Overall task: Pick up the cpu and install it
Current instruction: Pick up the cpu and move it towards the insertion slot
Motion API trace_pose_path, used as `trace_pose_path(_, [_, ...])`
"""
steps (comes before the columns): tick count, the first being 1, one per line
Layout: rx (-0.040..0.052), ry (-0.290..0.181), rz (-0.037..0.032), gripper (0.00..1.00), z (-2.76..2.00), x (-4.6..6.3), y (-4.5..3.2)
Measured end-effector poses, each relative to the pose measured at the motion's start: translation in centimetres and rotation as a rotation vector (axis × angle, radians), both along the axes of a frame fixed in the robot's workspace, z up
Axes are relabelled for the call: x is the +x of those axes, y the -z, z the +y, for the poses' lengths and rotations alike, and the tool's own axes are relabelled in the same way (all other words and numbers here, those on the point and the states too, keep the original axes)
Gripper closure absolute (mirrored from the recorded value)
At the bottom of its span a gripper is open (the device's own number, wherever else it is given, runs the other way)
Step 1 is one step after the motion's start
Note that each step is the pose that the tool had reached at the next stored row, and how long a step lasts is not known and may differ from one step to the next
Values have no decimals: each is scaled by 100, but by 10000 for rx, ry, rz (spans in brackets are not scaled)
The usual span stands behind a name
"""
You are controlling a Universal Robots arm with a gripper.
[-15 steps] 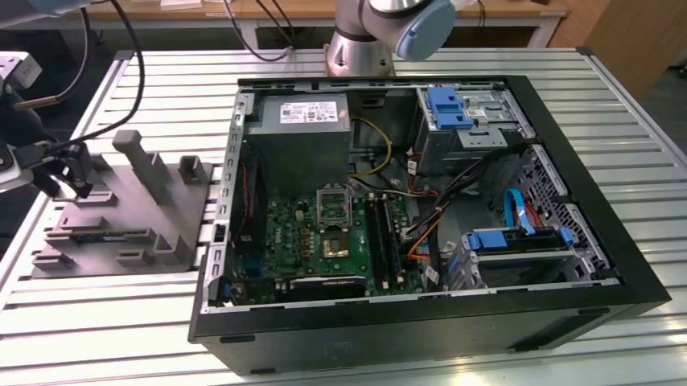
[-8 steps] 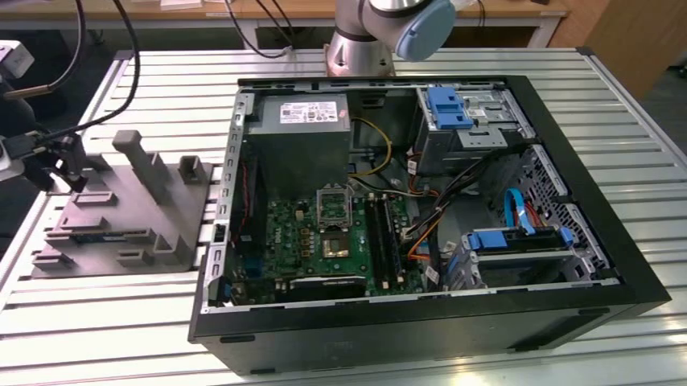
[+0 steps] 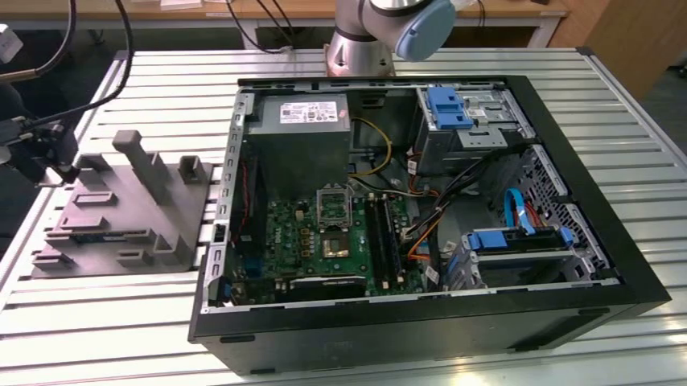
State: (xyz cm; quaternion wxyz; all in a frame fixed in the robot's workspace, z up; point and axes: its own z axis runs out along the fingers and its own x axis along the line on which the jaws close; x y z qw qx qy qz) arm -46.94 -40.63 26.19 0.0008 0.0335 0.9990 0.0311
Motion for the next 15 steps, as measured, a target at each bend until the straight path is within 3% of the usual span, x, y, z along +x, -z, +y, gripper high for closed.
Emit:
trace_pose_path(7, [1, -1, -1, 53, 0, 0, -171])
trace_pose_path(15, [1, 0, -1, 53, 0, 0, -422])
